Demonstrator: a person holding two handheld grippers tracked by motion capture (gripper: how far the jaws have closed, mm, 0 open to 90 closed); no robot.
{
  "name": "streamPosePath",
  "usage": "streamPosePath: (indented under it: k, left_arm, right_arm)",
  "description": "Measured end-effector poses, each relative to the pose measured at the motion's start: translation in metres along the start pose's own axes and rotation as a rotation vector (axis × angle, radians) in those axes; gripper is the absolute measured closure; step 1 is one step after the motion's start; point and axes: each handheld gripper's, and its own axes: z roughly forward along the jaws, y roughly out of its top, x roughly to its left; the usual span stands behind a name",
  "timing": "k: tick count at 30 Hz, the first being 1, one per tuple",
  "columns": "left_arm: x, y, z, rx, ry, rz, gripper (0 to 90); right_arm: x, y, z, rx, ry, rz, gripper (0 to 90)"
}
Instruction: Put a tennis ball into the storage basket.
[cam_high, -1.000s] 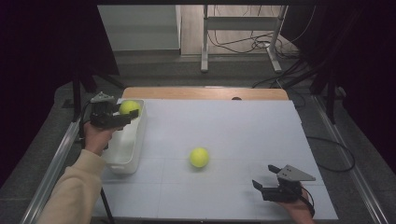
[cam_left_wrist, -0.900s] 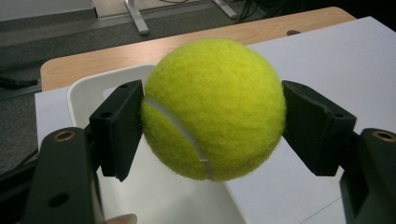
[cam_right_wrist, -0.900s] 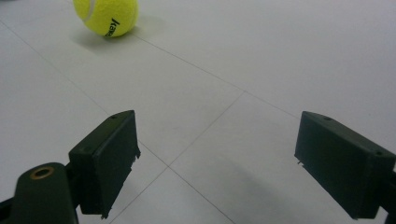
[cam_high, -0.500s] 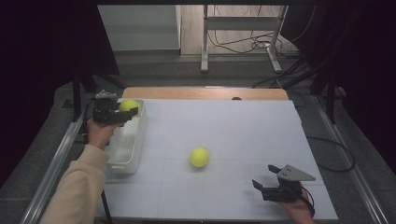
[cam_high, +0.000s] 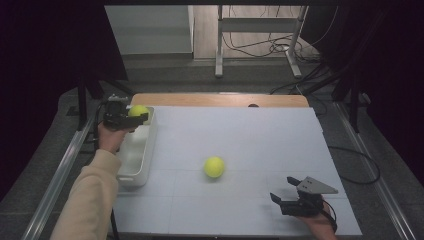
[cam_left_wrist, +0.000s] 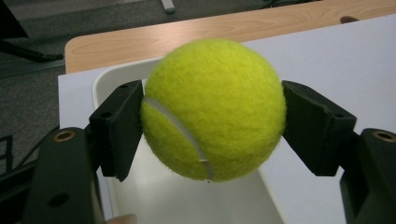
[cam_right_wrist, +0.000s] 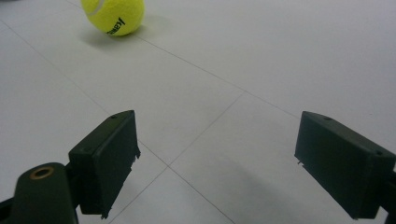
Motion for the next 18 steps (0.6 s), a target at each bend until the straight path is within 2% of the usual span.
streamPosePath:
  k: [14, 18]
  left_arm:
    - [0.005, -0.001, 0.012, 0.054, 0.028, -0.006, 26.2]
    - [0.007, -0.002, 0.016, 0.082, 0.036, -0.003, 26.2]
  right_arm:
    - [0.0, 0.0, 0.0, 0.001, 0.0, -0.001, 13.8]
    - [0.0, 0.0, 0.0, 0.001, 0.0, -0.001, 13.8]
